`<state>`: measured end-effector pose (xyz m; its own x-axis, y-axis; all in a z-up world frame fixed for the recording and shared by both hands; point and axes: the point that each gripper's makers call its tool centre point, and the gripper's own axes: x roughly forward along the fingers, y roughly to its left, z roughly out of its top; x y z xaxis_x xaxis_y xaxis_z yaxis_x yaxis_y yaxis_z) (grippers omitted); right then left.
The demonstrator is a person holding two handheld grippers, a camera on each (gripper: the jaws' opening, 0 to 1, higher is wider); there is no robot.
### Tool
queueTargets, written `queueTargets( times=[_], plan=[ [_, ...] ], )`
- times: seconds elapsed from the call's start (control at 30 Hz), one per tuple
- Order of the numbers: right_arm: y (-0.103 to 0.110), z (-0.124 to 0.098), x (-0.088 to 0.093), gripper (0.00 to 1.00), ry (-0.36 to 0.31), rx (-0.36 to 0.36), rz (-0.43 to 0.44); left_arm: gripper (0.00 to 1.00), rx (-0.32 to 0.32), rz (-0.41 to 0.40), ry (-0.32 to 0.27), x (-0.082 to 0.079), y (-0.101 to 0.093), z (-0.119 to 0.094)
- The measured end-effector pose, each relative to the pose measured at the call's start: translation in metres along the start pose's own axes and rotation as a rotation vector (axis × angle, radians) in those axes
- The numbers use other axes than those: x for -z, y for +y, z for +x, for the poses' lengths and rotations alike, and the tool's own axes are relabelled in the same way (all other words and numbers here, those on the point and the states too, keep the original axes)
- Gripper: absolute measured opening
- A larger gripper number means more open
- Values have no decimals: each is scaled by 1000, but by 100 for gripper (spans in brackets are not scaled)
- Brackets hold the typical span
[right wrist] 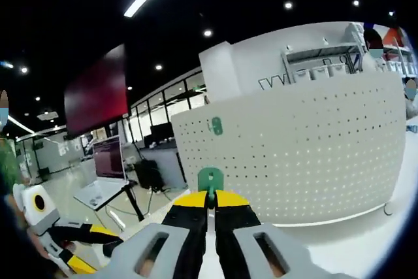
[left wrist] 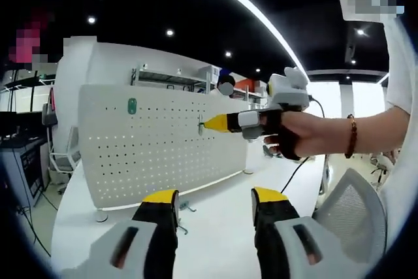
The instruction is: Insert the hook assembly into the mounting plate slot until the hook locks in place.
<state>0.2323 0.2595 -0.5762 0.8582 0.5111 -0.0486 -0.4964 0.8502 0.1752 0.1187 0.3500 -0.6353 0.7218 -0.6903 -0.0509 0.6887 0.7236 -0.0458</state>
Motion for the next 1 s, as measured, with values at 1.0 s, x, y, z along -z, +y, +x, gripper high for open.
queueTargets(
  times=[1.0],
  plan=[
    [-12,71,-52,1,-109,130,-95,59,-20,-34,-24,0,19,-12]
  ],
)
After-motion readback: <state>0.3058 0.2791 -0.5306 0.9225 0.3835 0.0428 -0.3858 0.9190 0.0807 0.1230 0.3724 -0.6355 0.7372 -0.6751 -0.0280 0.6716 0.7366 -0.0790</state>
